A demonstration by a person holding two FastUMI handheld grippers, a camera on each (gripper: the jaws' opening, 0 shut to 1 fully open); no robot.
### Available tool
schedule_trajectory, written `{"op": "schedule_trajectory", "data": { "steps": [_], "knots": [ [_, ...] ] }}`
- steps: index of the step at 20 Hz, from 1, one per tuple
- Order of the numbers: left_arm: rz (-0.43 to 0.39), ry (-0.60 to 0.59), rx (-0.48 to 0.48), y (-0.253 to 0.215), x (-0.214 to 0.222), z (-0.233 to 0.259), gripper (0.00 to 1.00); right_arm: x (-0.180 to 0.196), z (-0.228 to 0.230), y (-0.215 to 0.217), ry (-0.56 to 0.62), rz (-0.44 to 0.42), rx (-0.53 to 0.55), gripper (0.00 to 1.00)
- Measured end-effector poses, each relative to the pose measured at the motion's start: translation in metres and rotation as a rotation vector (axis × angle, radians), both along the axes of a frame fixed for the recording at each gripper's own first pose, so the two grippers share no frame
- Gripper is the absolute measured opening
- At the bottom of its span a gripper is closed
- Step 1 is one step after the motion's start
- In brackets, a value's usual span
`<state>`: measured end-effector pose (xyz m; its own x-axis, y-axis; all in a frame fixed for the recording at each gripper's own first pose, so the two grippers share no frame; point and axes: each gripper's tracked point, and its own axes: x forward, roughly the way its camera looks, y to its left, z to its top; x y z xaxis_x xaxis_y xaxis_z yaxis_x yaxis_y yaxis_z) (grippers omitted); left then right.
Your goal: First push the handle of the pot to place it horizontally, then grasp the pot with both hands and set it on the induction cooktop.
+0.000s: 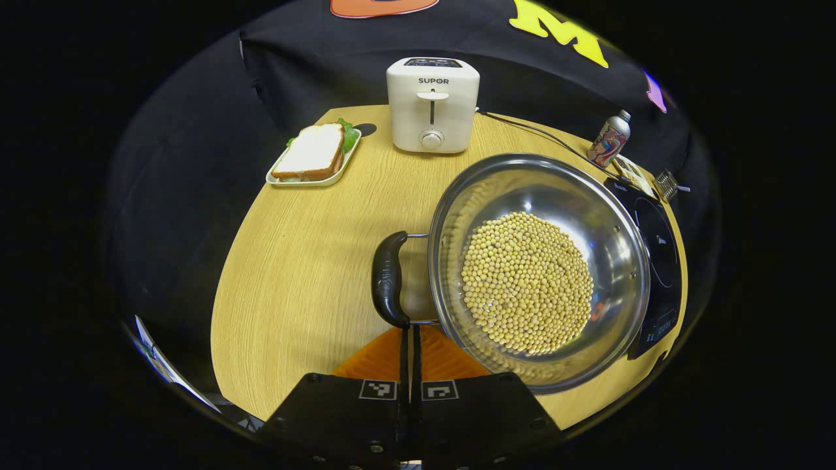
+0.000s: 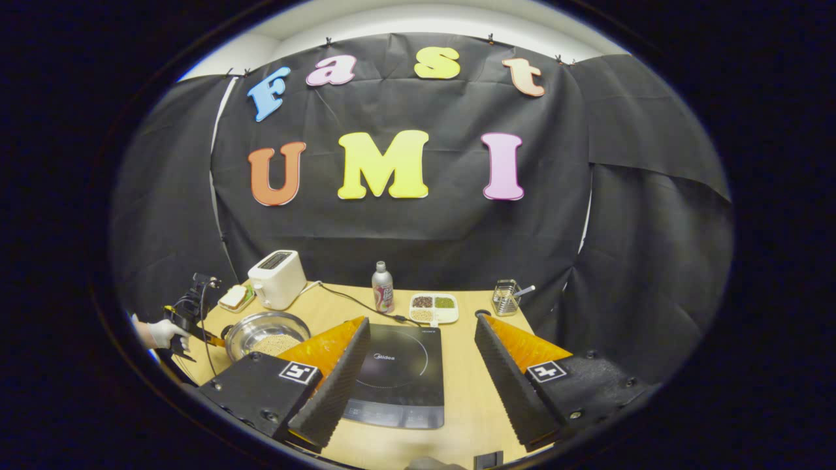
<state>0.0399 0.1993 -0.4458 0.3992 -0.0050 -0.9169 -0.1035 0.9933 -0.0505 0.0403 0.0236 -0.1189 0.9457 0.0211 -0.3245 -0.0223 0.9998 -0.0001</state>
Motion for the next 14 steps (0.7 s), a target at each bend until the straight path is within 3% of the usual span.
{"op": "schedule_trajectory", "data": {
  "steps": [3,4,5,6,7,14],
  "knots": [
    [-0.006,0.002,0.014,0.006,0.008,-0.002,0.0,-0.001,0.0,0.003,0.006,0.004,0.0,1.0],
    [-0.009,0.001,0.017,0.007,0.01,-0.002,0.1,-0.002,-0.001,0.005,0.007,0.005,-0.002,1.0],
    [-0.01,-0.001,0.021,0.007,0.012,-0.003,0.0,-0.002,-0.001,0.006,0.009,0.006,-0.004,1.0],
    [-0.009,-0.004,0.023,0.008,0.014,-0.004,0.1,-0.002,-0.002,0.007,0.009,0.006,-0.004,1.0],
    [-0.008,-0.004,0.025,0.009,0.015,-0.005,0.0,-0.003,-0.003,0.008,0.012,0.006,-0.005,1.0],
    [0.039,-0.026,0.032,0.019,0.01,-0.001,0.0,-0.002,-0.017,0.016,0.04,0.003,-0.005,1.0]
  ]
}}
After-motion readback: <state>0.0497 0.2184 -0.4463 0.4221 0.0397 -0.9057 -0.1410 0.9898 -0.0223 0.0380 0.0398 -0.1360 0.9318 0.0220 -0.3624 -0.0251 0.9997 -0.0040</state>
